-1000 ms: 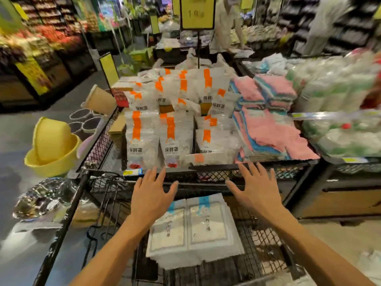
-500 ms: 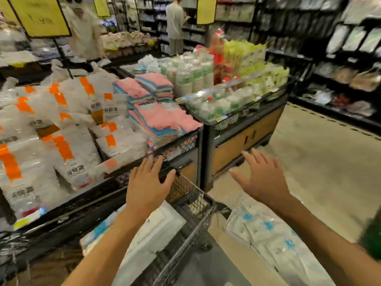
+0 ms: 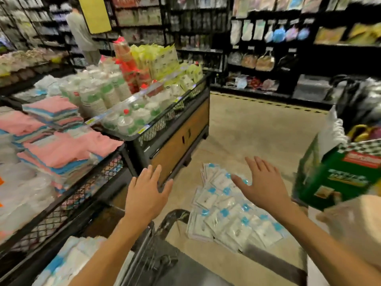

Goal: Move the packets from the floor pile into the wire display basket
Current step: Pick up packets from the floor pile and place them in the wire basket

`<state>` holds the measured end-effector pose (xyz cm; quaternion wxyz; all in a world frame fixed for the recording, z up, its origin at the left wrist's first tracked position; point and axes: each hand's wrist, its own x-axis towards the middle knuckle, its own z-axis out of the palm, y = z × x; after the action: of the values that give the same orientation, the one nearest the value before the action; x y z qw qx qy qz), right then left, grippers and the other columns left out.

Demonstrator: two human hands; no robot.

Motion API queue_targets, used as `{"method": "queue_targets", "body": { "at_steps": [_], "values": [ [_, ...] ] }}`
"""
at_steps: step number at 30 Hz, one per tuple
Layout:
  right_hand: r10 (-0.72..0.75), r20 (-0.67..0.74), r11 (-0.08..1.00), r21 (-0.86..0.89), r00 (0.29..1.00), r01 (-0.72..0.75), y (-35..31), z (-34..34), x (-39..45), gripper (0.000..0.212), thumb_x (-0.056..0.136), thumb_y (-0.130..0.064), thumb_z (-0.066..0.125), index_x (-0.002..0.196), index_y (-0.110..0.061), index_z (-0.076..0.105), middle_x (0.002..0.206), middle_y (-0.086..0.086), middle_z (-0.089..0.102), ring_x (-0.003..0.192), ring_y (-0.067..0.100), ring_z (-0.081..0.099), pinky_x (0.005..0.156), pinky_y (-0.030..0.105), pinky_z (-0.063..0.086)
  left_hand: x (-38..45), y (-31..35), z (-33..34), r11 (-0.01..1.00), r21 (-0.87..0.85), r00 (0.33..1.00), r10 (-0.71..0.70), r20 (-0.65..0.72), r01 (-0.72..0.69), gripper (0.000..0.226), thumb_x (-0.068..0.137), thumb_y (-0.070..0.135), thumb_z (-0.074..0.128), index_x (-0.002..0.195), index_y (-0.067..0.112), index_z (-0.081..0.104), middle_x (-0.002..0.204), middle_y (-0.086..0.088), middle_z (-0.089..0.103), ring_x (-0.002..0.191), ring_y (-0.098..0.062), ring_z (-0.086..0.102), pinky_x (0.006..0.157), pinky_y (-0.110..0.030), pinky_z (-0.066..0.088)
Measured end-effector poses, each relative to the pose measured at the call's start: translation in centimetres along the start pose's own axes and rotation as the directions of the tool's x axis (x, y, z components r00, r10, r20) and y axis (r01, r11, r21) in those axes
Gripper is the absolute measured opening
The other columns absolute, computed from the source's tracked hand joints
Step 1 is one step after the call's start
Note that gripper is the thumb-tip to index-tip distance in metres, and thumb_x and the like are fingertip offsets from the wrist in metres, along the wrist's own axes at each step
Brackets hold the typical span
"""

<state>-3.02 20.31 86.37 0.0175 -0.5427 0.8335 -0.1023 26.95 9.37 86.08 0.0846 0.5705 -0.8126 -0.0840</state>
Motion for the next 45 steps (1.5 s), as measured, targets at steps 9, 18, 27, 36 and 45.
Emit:
{"method": "queue_targets", "body": {
  "at_steps": [9,18,27,36,45],
  "values": [
    [0.246,0.022,0.969,-0.025,0.969,-0.246,12.6,1.2,1.7,0.089,0.091,-0.082,0.027,0.160,-0.027,0.028,0.167,0.002,0.030,0.154,0.029,0.027,0.125,0.053,0.018,7.1,9.8,5.1,0.992,-0.001,0.989,0.124,0.077,-0.124,0.072,0.102,0.065,0.030,0.163,0.028,0.019,0.170,0.001,0.017,0.157,-0.017,0.014,0.128,-0.044,0.012],
    [0.428,0.096,0.904,-0.057,0.899,-0.424,17.5,4.5,3.5,0.086,0.093,-0.082,0.028,0.161,-0.030,0.025,0.170,0.001,0.024,0.157,0.029,0.020,0.126,0.052,0.014,14.0,13.7,11.1,0.977,-0.022,0.951,0.211,0.227,-0.212,0.072,0.101,0.065,0.028,0.162,0.027,0.021,0.169,0.003,0.020,0.156,-0.015,0.015,0.128,-0.044,0.011],
    [0.536,0.106,0.844,-0.064,0.838,-0.532,18.3,8.0,8.9,0.089,0.092,-0.082,0.029,0.161,-0.026,0.028,0.169,0.003,0.026,0.155,0.029,0.026,0.126,0.051,0.017,24.1,14.1,17.8,0.941,-0.039,0.892,0.330,0.309,-0.335,0.074,0.098,0.066,0.022,0.159,0.025,0.027,0.165,-0.002,0.031,0.152,-0.021,0.027,0.123,-0.044,0.020],
    [0.585,0.207,0.808,-0.063,0.784,-0.586,20.6,19.3,14.3,0.095,0.091,-0.086,0.025,0.165,-0.027,0.013,0.171,0.002,0.018,0.158,0.026,0.016,0.128,0.049,0.013,30.7,11.8,31.5,0.938,0.000,0.839,0.310,0.447,-0.347,0.089,0.089,0.073,0.004,0.163,0.025,0.015,0.169,-0.004,0.020,0.156,-0.023,0.017,0.126,-0.047,0.015],
    [0.598,0.294,0.793,-0.082,0.745,-0.604,27.6,43.8,16.7,0.092,0.092,-0.080,0.035,0.162,-0.020,0.024,0.168,0.009,0.029,0.155,0.033,0.023,0.125,0.055,0.023,32.2,8.3,55.0,0.928,0.072,0.820,0.285,0.497,-0.366,0.084,0.094,0.069,0.006,0.164,0.022,0.008,0.170,-0.005,0.014,0.157,-0.023,0.015,0.126,-0.047,0.014]
  ]
}}
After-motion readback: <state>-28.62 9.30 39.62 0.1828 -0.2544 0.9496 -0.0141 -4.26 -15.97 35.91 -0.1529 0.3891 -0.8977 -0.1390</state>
